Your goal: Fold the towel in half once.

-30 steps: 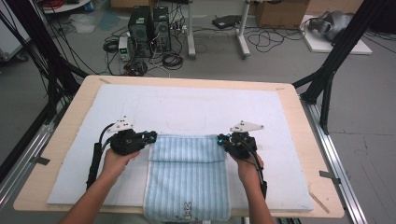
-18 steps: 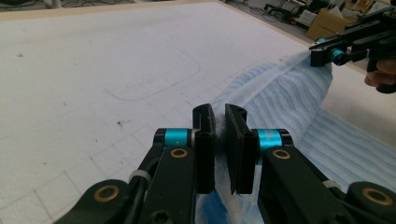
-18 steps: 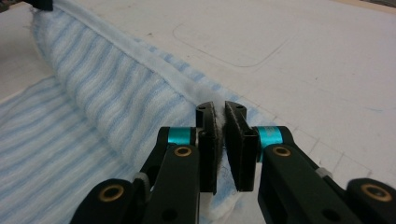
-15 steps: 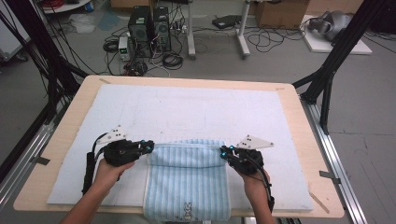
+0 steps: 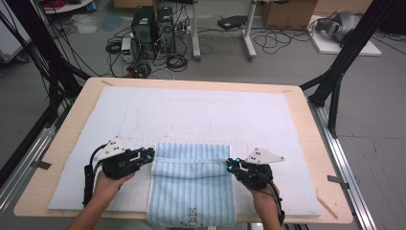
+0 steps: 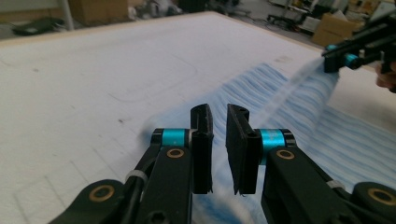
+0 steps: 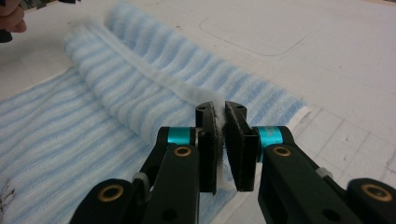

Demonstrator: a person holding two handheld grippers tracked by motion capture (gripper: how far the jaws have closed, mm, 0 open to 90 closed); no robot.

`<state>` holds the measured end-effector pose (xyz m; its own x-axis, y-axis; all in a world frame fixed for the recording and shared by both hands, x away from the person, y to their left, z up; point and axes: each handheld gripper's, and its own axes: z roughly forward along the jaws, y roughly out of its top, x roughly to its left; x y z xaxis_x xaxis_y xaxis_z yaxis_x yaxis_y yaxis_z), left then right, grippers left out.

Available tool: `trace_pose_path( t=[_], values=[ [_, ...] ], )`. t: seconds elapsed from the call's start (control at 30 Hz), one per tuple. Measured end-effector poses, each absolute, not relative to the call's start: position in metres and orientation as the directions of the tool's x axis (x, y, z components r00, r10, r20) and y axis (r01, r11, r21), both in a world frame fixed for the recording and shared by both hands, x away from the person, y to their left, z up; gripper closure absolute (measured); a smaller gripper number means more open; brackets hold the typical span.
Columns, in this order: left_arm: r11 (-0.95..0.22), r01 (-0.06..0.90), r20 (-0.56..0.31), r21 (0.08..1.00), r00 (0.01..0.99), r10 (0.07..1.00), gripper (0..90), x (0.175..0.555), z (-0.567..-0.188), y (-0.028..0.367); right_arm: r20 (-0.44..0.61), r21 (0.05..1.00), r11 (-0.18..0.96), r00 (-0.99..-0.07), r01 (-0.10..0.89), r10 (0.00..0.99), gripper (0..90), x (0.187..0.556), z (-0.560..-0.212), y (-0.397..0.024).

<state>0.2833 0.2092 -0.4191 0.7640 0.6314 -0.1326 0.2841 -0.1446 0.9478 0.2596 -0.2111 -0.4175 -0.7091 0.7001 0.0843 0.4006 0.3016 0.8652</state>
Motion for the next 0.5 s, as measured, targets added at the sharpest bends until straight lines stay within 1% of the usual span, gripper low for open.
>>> trace_pose_path(
  t=[0.1, 0.27, 0.33, 0.37, 0.43, 0.5],
  values=[
    [-0.158, 0.327, -0.153, 0.932, 0.748, 0.646, 80.4, 0.289, -0.422, 0.211, 0.084, 0.863, 0.303, -0.706, 0.404, 0.703, 83.3, 0.266, -0.416, -0.209],
    [-0.178, 0.346, -0.163, 0.921, 0.759, 0.630, 79.4, 0.285, -0.427, 0.212, 0.083, 0.861, 0.315, -0.720, 0.400, 0.689, 83.3, 0.265, -0.419, -0.205],
    [-0.174, 0.369, -0.184, 0.913, 0.754, 0.631, 75.8, 0.285, -0.429, 0.212, 0.083, 0.858, 0.316, -0.717, 0.405, 0.692, 83.3, 0.263, -0.420, -0.206],
    [-0.180, 0.384, -0.195, 0.906, 0.754, 0.628, 71.6, 0.286, -0.430, 0.211, 0.082, 0.859, 0.315, -0.717, 0.403, 0.692, 83.3, 0.262, -0.420, -0.207],
    [-0.195, 0.399, -0.200, 0.896, 0.755, 0.625, 67.6, 0.286, -0.434, 0.208, 0.083, 0.858, 0.315, -0.715, 0.405, 0.695, 83.3, 0.261, -0.421, -0.208],
    [-0.210, 0.416, -0.205, 0.884, 0.752, 0.626, 61.4, 0.288, -0.437, 0.204, 0.084, 0.857, 0.315, -0.714, 0.408, 0.695, 83.3, 0.261, -0.421, -0.209]
  ],
)
